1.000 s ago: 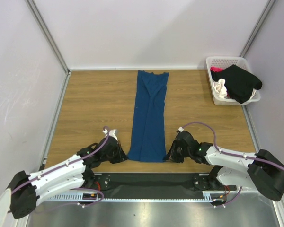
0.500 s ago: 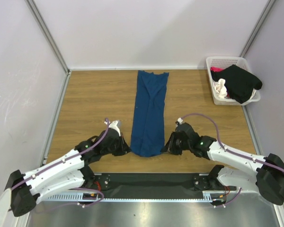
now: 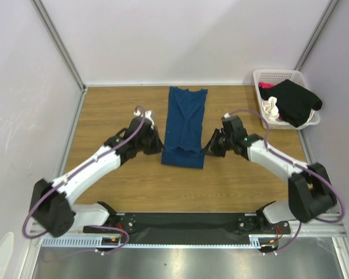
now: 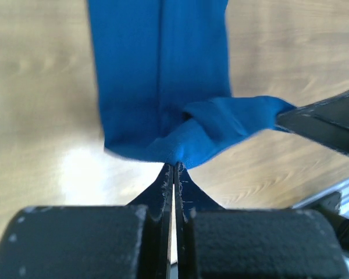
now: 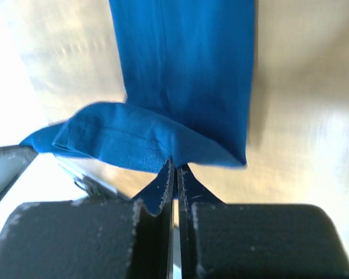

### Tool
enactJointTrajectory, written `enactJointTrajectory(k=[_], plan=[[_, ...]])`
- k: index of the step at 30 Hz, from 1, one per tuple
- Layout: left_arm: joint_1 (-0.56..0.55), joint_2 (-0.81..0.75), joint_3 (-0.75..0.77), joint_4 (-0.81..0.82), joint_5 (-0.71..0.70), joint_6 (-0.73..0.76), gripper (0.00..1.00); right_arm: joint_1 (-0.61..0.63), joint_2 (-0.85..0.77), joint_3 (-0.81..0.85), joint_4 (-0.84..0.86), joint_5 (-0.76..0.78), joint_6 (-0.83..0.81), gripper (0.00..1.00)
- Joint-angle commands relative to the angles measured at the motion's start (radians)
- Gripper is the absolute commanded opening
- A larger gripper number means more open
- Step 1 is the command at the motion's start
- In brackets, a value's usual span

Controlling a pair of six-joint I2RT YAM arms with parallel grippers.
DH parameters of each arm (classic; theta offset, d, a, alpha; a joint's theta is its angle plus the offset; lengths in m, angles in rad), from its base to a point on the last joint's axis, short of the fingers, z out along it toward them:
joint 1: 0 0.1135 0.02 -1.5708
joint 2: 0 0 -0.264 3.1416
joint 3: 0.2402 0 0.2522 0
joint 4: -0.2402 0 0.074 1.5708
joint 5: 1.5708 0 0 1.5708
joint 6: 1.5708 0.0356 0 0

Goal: Fold and stack the t-shirts
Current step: Fold the tshirt

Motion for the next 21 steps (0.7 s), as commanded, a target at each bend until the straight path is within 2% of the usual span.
enactJointTrajectory(k=[1, 10, 16, 21], plan=[[0.060, 0.121, 0.138, 0.019, 0.068, 0.069, 0.00, -0.061, 0.125, 0.127, -0.004, -0.101, -0.081, 0.00], [0.146, 0.435, 0.434, 0.025, 0.129, 0.099, 0.00, -0.193, 0.433, 0.451, -0.040, -0.223, -0.176, 0.00], [0.192, 0.590, 0.508, 0.065, 0.164, 0.084, 0.00, -0.242, 0.636, 0.580, -0.005, -0.368, -0.201, 0.00], [0.211, 0.665, 0.526, 0.097, 0.178, 0.073, 0.00, -0.247, 0.714, 0.645, -0.006, -0.379, -0.234, 0.00]])
